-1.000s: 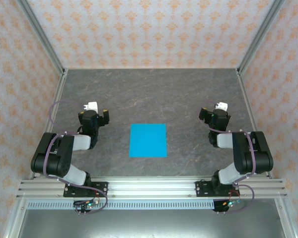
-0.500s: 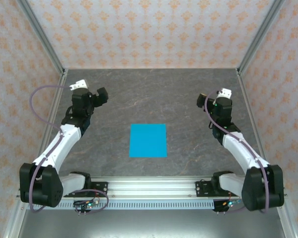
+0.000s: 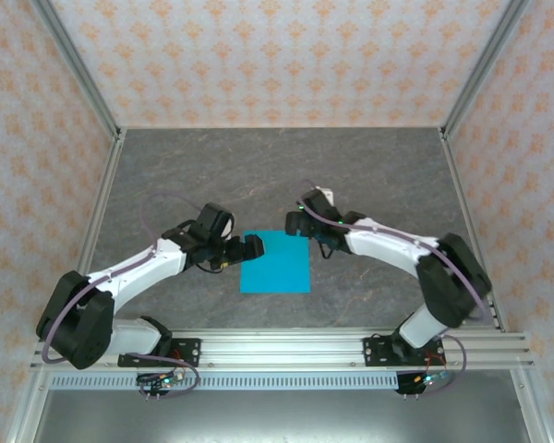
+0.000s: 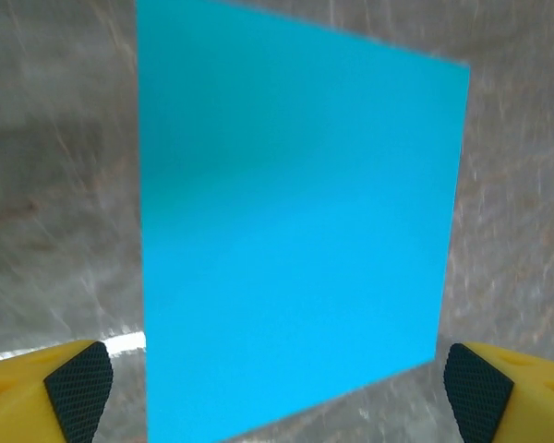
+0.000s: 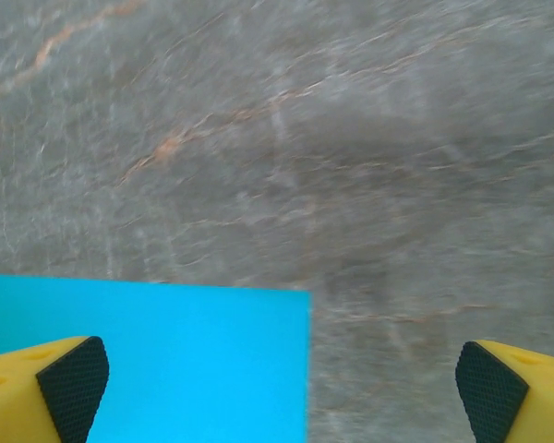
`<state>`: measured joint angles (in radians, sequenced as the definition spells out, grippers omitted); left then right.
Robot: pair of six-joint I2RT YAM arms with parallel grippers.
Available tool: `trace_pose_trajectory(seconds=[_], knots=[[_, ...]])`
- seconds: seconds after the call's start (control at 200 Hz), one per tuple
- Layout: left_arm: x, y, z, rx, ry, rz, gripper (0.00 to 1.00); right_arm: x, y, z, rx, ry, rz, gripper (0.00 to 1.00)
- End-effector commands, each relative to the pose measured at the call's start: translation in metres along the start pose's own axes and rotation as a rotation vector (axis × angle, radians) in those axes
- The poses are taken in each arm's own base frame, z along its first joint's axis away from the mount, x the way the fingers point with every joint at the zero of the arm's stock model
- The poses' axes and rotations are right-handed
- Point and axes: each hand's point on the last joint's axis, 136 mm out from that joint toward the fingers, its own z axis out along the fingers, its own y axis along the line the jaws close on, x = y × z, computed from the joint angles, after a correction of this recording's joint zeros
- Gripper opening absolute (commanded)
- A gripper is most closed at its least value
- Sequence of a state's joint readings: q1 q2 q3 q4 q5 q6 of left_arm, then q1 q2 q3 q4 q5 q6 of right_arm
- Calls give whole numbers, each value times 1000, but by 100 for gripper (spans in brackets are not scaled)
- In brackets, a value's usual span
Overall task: Fold a paper plane with a square sheet of paper (fold left side to right side)
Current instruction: Pick up the square sheet of paper from the center of the table.
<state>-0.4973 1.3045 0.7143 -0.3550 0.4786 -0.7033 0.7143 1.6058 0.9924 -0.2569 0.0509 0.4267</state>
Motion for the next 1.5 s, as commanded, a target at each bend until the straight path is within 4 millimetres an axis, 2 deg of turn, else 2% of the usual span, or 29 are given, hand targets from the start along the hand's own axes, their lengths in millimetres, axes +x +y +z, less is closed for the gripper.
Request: trace_pose_trajectory(seconds=[0.0, 0.15, 0.3, 0.515, 0.661, 0.896, 1.086, 1.231, 1.491], knots=[[17, -24, 3, 147, 84, -40, 95, 4, -2, 8, 104, 41, -13, 100], [29, -21, 19, 142, 141, -49, 95, 9, 6, 24, 127, 89, -29, 100], [39, -18, 36, 136, 183, -55, 95, 28, 11, 37, 133, 162, -41, 100], [51, -7, 46, 86, 208, -61, 95, 47, 15, 42, 121, 238, -37, 100], [53, 3, 50, 49, 211, -64, 95, 63, 27, 45, 92, 289, -53, 100], [58, 24, 57, -23, 208, -73, 95, 86, 51, 44, 18, 375, -62, 100], [57, 28, 58, -36, 193, -73, 95, 95, 69, 32, -42, 411, -83, 100], [55, 28, 57, -38, 181, -69, 95, 101, 75, 26, -65, 430, -93, 100], [46, 22, 48, -29, 133, -52, 95, 104, 67, 27, -36, 434, -123, 79]])
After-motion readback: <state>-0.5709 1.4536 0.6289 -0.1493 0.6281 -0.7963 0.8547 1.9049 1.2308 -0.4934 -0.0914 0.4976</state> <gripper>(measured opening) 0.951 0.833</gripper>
